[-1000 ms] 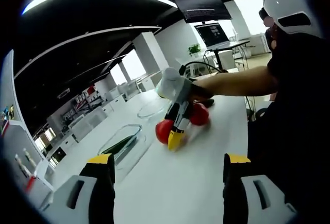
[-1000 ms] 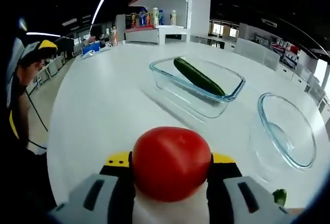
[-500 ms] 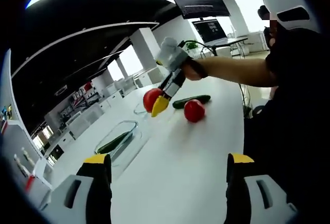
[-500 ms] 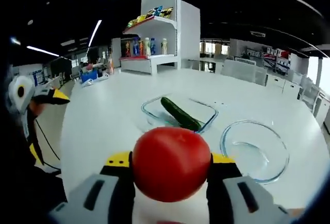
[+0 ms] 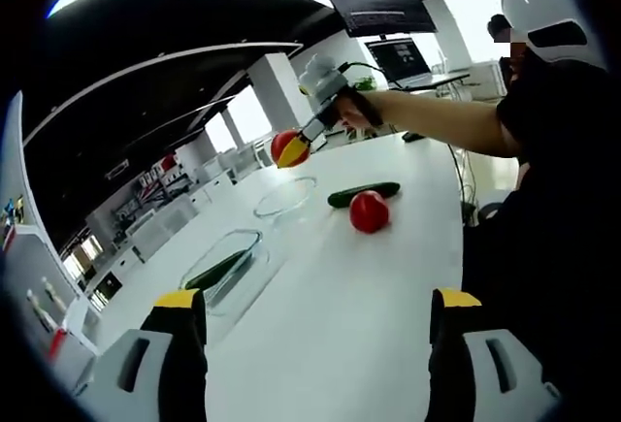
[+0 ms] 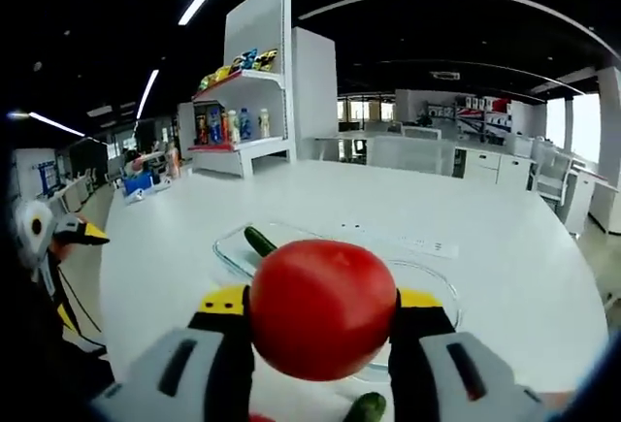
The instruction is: Sort the scattered tomatoes and cucumbers on the table and place them into their respective storage containers
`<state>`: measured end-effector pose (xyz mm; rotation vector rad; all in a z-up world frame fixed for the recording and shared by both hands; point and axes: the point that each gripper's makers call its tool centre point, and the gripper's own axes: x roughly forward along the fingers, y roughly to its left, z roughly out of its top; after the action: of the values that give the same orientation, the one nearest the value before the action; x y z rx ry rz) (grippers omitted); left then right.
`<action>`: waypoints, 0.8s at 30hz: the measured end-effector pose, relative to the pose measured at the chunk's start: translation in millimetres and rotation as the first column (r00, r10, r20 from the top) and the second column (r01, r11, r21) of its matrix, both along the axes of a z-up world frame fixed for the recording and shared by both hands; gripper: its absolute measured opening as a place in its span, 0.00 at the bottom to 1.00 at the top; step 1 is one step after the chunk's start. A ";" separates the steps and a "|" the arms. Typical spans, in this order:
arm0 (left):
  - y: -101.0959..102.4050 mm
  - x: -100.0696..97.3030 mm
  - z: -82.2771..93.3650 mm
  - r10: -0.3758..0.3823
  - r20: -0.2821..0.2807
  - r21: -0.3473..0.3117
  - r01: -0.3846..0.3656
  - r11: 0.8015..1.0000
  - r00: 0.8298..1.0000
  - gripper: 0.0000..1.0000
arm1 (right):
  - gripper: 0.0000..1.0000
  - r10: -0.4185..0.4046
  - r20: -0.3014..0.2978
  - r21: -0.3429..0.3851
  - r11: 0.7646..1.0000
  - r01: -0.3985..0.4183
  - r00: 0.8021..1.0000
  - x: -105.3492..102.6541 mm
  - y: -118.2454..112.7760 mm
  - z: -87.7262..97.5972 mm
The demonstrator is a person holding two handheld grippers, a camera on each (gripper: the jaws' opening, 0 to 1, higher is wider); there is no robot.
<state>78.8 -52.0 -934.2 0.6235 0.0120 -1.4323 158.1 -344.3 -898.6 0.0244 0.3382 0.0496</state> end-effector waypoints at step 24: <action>7.9 19.8 0.0 0.056 0.010 -0.013 -0.056 0.998 0.998 0.95 | 0.52 -0.176 -0.223 -0.020 0.984 0.176 0.959 74.6 -61.1 -112.7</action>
<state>98.6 -44.2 -934.2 0.6156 0.0119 -1.3743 232.6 -405.5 -1011.3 0.0603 0.5607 -0.1309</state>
